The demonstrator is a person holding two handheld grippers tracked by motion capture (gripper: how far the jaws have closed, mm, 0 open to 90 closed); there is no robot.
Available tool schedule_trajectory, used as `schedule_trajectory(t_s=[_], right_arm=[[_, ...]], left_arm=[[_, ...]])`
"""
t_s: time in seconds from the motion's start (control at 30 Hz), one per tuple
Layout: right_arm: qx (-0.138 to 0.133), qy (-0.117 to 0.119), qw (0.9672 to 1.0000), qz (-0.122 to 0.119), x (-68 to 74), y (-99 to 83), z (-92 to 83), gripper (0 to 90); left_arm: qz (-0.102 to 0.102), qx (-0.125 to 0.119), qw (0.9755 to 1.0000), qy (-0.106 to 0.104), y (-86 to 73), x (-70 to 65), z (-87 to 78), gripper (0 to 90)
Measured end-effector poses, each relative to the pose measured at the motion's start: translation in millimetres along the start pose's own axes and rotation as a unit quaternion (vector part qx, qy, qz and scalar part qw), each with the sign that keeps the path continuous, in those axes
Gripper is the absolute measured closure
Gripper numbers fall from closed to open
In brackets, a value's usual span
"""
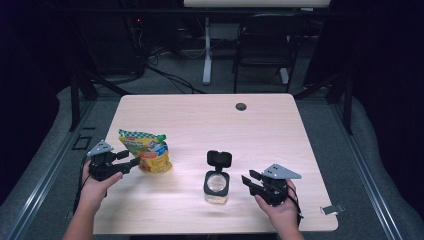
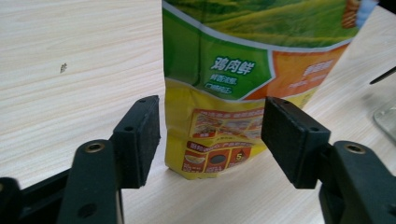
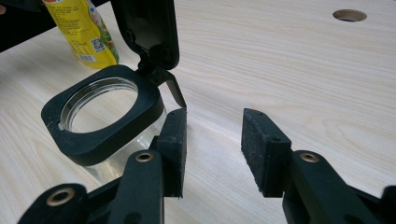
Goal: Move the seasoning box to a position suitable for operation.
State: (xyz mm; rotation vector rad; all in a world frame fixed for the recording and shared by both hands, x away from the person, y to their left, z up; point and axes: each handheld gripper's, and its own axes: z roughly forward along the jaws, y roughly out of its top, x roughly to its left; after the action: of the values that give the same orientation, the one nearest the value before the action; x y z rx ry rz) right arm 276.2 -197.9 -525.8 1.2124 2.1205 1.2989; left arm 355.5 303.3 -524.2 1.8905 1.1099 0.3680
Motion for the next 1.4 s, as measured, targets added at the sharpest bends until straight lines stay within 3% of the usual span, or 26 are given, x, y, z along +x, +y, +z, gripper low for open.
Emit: schedule_trajectory(t_s=[0.33,1.03,1.4], right_arm=[[-0.005,-0.007,1.0,0.004,-1.4,-4.2,-7.3,60.5],[-0.001,0.008,1.0,-0.002,-1.1,1.3,2.0,59.5],[0.0,0.015,0.9999,-0.007,1.9,3.3,8.2,59.3]], left_arm=[[0.006,0.002,0.9999,-0.012,0.1,0.5,4.8,36.4],[0.019,0.002,0.9997,-0.014,-4.8,-12.5,-9.5,46.1],[0.024,0.002,0.9991,-0.035,-4.9,-18.5,-12.1,47.8]])
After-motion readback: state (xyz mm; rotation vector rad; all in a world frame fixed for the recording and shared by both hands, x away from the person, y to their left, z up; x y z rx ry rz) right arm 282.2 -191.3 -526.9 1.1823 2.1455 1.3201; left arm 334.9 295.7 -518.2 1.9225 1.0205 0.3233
